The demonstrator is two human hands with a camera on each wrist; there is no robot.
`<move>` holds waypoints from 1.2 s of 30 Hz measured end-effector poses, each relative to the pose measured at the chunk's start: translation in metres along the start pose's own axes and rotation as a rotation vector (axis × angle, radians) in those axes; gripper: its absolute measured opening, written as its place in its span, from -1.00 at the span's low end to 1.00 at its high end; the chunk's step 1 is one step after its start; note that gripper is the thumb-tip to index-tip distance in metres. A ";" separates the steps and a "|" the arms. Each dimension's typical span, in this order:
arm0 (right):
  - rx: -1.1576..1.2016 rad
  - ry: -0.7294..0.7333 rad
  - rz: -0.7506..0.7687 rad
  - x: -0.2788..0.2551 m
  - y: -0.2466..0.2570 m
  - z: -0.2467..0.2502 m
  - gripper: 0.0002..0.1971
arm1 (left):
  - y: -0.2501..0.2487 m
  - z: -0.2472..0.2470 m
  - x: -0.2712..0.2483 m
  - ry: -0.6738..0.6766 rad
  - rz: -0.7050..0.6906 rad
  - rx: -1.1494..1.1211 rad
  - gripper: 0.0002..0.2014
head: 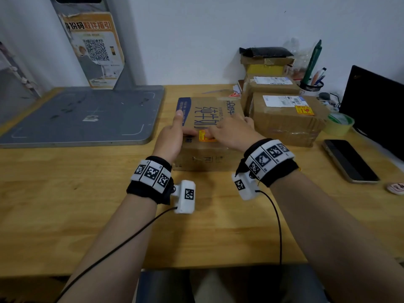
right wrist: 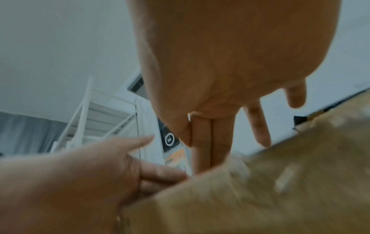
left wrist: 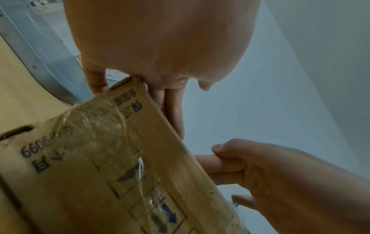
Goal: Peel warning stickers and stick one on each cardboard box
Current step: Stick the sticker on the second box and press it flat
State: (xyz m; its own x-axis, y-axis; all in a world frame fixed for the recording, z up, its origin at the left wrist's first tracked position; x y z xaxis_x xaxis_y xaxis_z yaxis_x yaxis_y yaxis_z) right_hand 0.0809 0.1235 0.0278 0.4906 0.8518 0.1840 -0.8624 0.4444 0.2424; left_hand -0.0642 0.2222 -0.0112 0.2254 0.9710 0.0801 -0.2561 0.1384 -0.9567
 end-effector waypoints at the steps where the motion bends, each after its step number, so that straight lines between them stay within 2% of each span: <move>1: -0.015 -0.005 -0.010 -0.001 -0.001 0.002 -0.54 | 0.000 0.000 0.000 -0.003 -0.002 -0.003 -0.15; 4: -0.045 -0.005 -0.037 -0.002 -0.003 0.006 -0.60 | -0.001 -0.003 0.001 -0.014 -0.008 0.017 -0.17; 9: -0.103 0.002 -0.055 -0.003 -0.008 0.008 -0.53 | -0.004 -0.004 0.000 -0.032 -0.039 0.084 -0.20; 17: -0.069 -0.041 -0.016 -0.012 -0.012 0.013 -0.62 | -0.002 -0.004 0.000 -0.045 -0.037 0.149 -0.26; 23: 0.009 0.012 0.008 -0.021 -0.010 0.005 -0.55 | -0.005 -0.004 -0.006 -0.052 -0.045 0.181 -0.32; 29: 0.017 -0.018 0.005 -0.024 -0.006 0.011 -0.55 | -0.010 -0.002 -0.015 -0.025 -0.042 0.165 -0.37; 34: 0.266 -0.022 0.033 -0.037 -0.007 0.026 -0.65 | -0.022 0.003 -0.023 -0.040 -0.084 0.138 -0.61; 36: 0.263 -0.038 -0.027 -0.040 -0.018 0.032 -0.75 | -0.024 0.008 -0.023 -0.075 -0.092 0.160 -0.71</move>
State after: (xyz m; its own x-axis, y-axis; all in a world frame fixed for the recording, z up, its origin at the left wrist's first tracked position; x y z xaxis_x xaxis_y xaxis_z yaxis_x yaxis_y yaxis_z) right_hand 0.0803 0.0722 0.0470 0.5216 0.8273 0.2087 -0.7892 0.3749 0.4864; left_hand -0.0712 0.1982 0.0120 0.1859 0.9637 0.1917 -0.3852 0.2510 -0.8881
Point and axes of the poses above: each hand's wrist, its own x-axis towards the middle knuckle, its own z-axis out of the back of the hand, y = z × x, the point moved 6 cm from there along x, towards the middle knuckle, and after that the axes turned 14 degrees about -y, right-handed, at the moved point
